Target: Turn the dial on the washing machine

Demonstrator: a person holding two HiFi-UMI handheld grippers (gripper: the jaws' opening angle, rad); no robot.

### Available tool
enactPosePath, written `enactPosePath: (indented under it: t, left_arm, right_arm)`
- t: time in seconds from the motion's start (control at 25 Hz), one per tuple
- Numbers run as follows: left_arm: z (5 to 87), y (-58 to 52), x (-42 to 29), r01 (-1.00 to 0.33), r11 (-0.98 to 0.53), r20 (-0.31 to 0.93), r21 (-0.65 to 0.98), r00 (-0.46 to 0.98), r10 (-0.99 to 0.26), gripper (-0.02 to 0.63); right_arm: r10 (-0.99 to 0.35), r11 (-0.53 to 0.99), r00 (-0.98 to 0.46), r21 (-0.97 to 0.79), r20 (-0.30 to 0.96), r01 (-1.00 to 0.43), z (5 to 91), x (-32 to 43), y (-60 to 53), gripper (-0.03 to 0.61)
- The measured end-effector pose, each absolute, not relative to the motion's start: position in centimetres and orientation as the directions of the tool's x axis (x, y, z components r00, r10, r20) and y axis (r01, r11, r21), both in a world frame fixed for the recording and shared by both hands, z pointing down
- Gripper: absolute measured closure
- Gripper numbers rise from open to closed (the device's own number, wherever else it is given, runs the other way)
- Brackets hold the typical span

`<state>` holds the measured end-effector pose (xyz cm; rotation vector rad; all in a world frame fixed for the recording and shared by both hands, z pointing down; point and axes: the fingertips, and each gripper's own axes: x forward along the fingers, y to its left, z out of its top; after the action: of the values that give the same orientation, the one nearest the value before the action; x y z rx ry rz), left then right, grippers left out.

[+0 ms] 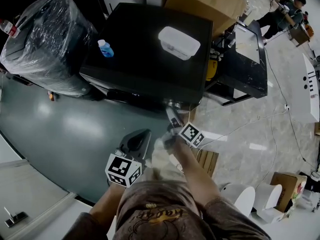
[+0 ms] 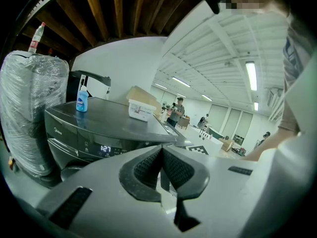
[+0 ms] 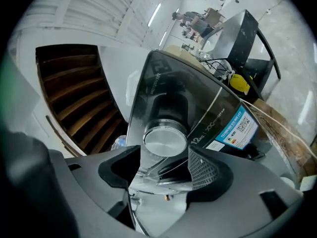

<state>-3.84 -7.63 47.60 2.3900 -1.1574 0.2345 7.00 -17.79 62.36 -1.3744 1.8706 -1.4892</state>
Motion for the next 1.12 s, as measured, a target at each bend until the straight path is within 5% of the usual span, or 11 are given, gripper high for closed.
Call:
enactPosePath:
  t: [0.36,0.68,1.12]
  left_arm:
    - [43.8,-8.7,-3.9,-0.766,-0.542,0.287,0.345,0.636,-0.716,0.614]
    - [39.3,-8.3,-4.3,-0.743,-0.558,0.234,0.368,0.655,-0.718,0.614]
    - [35.5,-6.1,-5.5,-0.728,-0.596,0.209,0.339,0.676,-0.707,0.614]
  right_arm:
    - [-0.835,0.126,-0.499,-0.804,0.23,-0.581,54.1,8.6,-16.1,0.308]
    - [-0.784,0.427,-0.586,-0.505,0.206,-0.75,43.2,8.0,-13.7,0.308]
    - [-0.67,0.664,-0.716,-0.273,0.195,-0.696,34.9,3.6,-6.6,0.31]
